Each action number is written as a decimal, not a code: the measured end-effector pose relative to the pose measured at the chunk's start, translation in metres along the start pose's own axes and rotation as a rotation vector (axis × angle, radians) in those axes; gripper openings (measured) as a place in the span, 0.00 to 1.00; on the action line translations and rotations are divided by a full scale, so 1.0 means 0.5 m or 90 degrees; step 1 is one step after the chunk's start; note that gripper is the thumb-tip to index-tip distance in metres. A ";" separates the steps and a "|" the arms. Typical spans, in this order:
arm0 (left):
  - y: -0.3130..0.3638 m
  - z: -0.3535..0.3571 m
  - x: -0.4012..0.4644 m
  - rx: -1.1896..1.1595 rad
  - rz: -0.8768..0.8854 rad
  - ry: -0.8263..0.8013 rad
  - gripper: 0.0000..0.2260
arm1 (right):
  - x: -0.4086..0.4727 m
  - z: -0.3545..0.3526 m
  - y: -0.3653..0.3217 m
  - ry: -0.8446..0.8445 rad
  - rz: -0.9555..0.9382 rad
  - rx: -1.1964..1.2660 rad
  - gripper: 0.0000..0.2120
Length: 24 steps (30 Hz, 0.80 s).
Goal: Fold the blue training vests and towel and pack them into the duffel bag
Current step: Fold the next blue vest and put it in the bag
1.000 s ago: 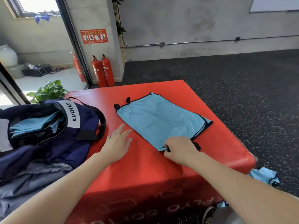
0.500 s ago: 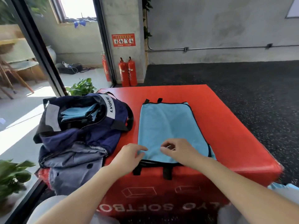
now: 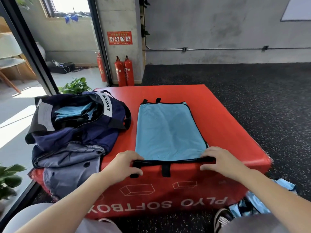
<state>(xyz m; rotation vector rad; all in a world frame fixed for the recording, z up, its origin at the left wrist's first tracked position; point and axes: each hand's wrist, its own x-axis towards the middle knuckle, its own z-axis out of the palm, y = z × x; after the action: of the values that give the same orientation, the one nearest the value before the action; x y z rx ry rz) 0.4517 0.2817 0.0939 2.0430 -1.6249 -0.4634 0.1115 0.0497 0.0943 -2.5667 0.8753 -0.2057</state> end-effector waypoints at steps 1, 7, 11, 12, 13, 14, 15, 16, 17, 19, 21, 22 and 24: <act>-0.001 0.003 -0.006 0.005 0.011 -0.011 0.22 | -0.006 0.002 0.003 0.003 -0.006 -0.006 0.27; 0.000 0.031 -0.038 0.067 0.066 0.011 0.18 | -0.033 0.021 0.016 0.031 -0.044 -0.066 0.17; 0.004 0.043 -0.050 0.094 0.087 0.060 0.12 | -0.037 0.019 0.009 0.045 -0.069 -0.092 0.12; 0.006 0.043 -0.052 0.093 0.092 0.063 0.10 | -0.038 0.018 0.008 0.043 -0.072 -0.098 0.11; 0.009 0.041 -0.054 0.092 0.091 0.061 0.09 | -0.040 0.016 0.006 0.041 -0.075 -0.101 0.10; 0.012 0.040 -0.056 0.092 0.089 0.058 0.09 | -0.042 0.015 0.005 0.040 -0.073 -0.100 0.09; 0.014 0.038 -0.057 0.092 0.089 0.057 0.08 | -0.044 0.013 0.006 0.042 -0.068 -0.091 0.09; 0.017 0.035 -0.058 0.091 0.092 0.061 0.08 | -0.045 0.012 0.005 0.046 -0.059 -0.071 0.09; 0.020 0.031 -0.058 0.083 0.088 0.070 0.07 | -0.046 0.010 0.003 0.051 -0.043 -0.040 0.08; 0.030 0.020 -0.055 0.035 0.055 0.102 0.06 | -0.046 -0.002 -0.009 0.062 -0.004 0.037 0.05; 0.044 0.004 -0.051 -0.030 0.003 0.127 0.06 | -0.045 -0.020 -0.029 0.066 0.041 0.118 0.02; 0.051 -0.003 -0.048 -0.061 -0.014 0.132 0.06 | -0.044 -0.029 -0.037 0.064 0.055 0.157 0.03; 0.069 -0.017 -0.044 -0.104 -0.029 0.144 0.05 | -0.042 -0.049 -0.052 0.056 0.061 0.228 0.05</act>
<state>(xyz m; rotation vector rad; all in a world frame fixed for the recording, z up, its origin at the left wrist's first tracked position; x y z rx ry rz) 0.4232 0.2985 0.1197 1.9365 -1.3653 -0.3536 0.1028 0.0730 0.1274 -2.1928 0.8996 -0.4106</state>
